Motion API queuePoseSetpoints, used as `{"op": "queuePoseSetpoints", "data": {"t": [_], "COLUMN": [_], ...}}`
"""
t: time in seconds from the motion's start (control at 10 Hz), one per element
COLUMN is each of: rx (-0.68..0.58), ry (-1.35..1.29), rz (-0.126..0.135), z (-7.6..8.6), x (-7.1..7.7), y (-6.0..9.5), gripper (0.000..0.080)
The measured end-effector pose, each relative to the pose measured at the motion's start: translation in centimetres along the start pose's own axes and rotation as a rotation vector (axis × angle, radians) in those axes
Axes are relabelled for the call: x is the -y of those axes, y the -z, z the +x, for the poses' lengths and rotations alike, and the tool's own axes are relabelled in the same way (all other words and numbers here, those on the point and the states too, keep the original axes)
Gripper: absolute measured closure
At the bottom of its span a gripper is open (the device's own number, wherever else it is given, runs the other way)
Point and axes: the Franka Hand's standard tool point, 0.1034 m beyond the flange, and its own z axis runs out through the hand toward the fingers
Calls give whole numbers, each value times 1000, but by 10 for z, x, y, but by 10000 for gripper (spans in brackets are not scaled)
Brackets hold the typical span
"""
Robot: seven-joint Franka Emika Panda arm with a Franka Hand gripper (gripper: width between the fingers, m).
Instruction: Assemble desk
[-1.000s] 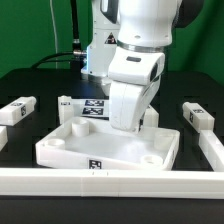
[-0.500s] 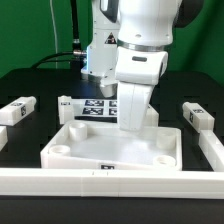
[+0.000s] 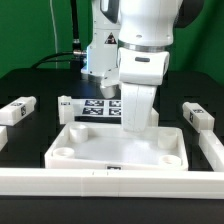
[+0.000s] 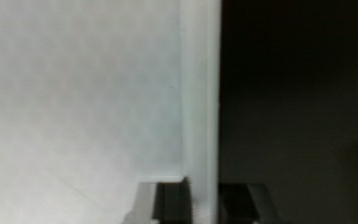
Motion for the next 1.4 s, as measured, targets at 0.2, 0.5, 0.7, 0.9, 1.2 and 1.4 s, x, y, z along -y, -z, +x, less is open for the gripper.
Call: {"op": "queuePoseSetpoints", "data": {"t": [0.2,0.5,0.7,0.9,1.2,1.4], "rx": [-12,-6,-6,-5,-6,-6], "ry": [83,141,120,116,115,76], "rz": [-37,-43,-41,-40,-40,-45], "z": [12,32,34,33,33,32], "x": [-6,-3,-2,-3,-3,-3], "y": [2,1,1,1,1,6], "gripper": [741,741,741,634,294,197]}}
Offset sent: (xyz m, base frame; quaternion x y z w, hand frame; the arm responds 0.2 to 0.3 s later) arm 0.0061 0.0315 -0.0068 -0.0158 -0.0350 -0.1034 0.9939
